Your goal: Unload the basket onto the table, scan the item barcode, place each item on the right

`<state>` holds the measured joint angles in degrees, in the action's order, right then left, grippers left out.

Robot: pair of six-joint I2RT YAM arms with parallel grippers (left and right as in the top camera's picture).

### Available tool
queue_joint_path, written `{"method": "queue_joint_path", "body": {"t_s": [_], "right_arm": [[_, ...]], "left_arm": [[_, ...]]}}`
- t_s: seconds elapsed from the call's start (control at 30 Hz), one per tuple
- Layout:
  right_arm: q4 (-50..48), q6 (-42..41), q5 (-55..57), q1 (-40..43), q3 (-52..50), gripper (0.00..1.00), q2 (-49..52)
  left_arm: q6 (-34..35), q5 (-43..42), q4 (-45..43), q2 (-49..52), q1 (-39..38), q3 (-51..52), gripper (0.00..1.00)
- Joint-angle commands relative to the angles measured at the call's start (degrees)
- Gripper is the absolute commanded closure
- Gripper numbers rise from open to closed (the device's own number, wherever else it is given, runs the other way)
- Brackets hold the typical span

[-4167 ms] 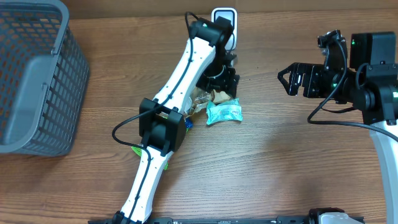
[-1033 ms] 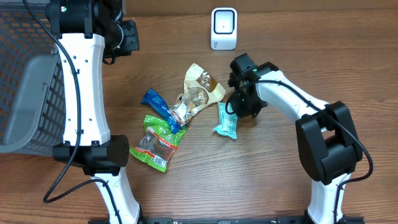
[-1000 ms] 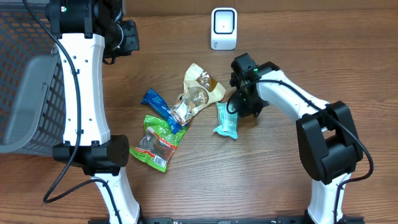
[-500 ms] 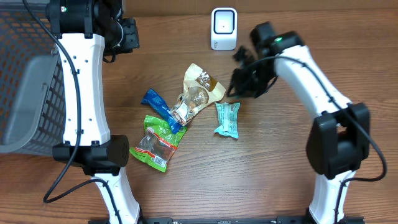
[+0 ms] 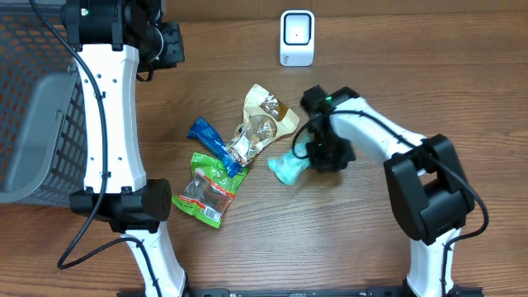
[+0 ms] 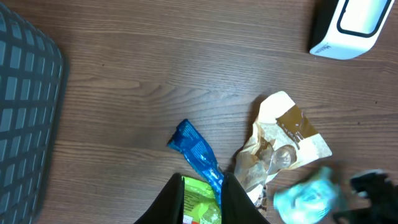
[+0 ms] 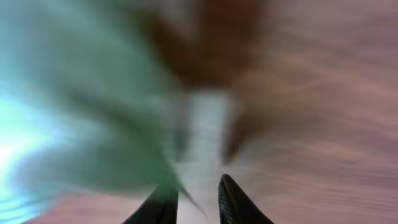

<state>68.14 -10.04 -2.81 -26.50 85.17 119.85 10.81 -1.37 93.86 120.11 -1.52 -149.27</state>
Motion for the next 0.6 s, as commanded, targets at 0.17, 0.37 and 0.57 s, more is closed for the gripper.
{"method": "queue_joint_path", "body": {"t_s": [0.17, 0.37, 0.57], "right_arm": [[8.11, 9.53, -5.42, 7.15, 11.52, 0.76, -0.59], [5.09, 15.34, -21.97, 11.3, 15.67, 0.47, -0.72], [-1.09, 18.97, -22.51, 7.87, 10.86, 0.38, -0.57]], "left_arm": [[0.52, 0.72, 0.02, 0.52, -0.76, -0.07, 0.86], [0.33, 0.74, 0.09, 0.52, -0.74, -0.07, 0.86], [0.35, 0.72, -0.15, 0.52, -0.76, -0.07, 0.85]]}}
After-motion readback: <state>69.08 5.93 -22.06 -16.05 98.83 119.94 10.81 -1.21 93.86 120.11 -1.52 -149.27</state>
